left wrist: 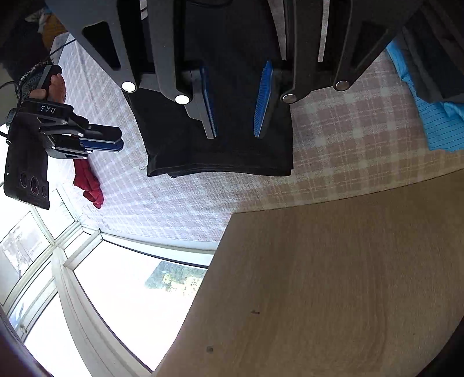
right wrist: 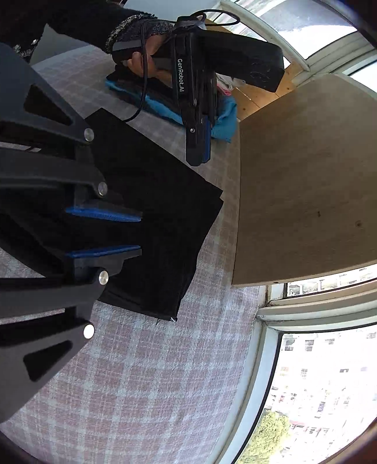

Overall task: Fold clothes
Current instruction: 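Release the pants and grasp the folded edge with both grippers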

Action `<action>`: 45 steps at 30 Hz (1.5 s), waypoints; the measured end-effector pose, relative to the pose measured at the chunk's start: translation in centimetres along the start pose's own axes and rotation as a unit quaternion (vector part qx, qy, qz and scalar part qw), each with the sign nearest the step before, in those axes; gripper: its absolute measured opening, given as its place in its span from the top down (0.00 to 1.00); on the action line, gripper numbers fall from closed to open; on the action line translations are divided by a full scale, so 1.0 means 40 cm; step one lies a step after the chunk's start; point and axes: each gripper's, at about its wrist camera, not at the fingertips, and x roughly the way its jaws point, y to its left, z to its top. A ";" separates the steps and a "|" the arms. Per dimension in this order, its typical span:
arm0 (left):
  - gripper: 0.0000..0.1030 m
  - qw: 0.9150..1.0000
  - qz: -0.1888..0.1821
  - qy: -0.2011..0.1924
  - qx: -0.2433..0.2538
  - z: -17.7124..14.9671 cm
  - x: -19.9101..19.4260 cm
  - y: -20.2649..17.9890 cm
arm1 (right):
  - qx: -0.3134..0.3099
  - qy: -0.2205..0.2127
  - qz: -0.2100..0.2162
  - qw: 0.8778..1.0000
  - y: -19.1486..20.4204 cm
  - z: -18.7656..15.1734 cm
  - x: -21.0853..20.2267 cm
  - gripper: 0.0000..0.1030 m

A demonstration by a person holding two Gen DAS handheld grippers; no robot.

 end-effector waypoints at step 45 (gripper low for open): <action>0.64 0.989 0.055 0.127 -0.042 -0.402 -0.007 -0.050 | 0.143 0.031 0.029 0.989 -0.014 -0.400 -0.099 0.53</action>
